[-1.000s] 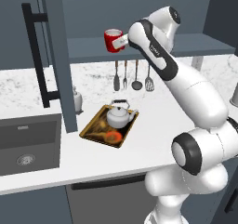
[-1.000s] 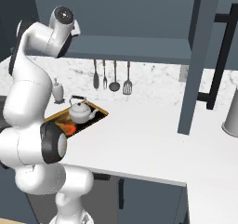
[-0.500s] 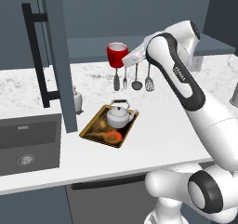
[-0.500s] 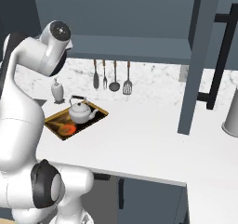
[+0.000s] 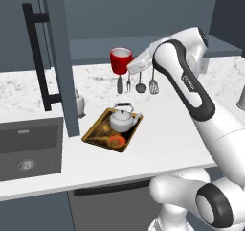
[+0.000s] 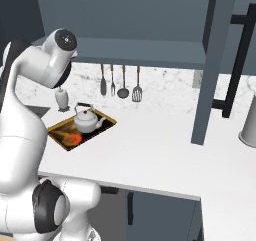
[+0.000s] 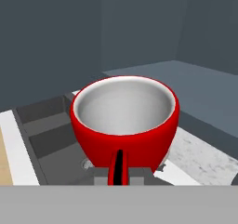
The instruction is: Pick the kettle from the counter and place it on the tray. Then pick the mug from the cabinet and place it on the tray. Then close the cabinet doors.
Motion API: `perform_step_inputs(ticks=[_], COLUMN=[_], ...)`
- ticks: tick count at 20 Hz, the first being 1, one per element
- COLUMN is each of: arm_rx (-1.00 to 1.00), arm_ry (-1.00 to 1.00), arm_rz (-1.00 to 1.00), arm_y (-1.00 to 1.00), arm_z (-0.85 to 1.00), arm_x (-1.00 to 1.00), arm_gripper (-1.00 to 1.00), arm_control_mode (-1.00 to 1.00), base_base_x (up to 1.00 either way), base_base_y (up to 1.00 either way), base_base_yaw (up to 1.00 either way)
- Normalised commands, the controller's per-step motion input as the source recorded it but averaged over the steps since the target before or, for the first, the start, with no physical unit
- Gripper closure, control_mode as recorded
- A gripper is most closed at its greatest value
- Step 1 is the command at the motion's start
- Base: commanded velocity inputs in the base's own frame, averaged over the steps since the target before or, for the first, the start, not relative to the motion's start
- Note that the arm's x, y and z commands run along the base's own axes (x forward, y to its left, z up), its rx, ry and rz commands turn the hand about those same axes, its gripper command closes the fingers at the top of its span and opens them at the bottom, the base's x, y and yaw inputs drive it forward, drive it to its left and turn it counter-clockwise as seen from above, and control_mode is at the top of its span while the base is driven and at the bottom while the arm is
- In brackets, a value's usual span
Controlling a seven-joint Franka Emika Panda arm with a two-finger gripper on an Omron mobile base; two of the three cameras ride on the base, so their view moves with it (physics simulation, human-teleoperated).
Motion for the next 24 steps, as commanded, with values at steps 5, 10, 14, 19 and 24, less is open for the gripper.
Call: perform_step_inputs(ticks=[5, 10, 14, 19, 24], arm_rx=[0.0, -0.02, 0.0, 0.0, 0.0], arm_ry=[0.08, 0.28, 0.25, 0.23, 0.08], arm_rz=[0.0, 0.07, 0.12, 0.11, 0.02], arm_y=[0.0, 0.23, 0.31, 0.18, 0.0], arm_z=[-0.14, -0.91, -1.0, -1.0, -0.99], arm_x=[-0.01, 0.0, 0.0, 0.05, 0.34], arm_gripper=[1.0, 1.0, 1.0, 1.0, 1.0], arm_control_mode=[-1.0, -1.0, -1.0, -1.0, -1.0], base_base_x=[0.0, 0.0, 0.0, 0.0, 0.0], base_base_y=[0.0, 0.0, 0.0, 0.0, 0.0], base_base_yaw=[0.0, 0.0, 0.0, 0.0, 0.0])
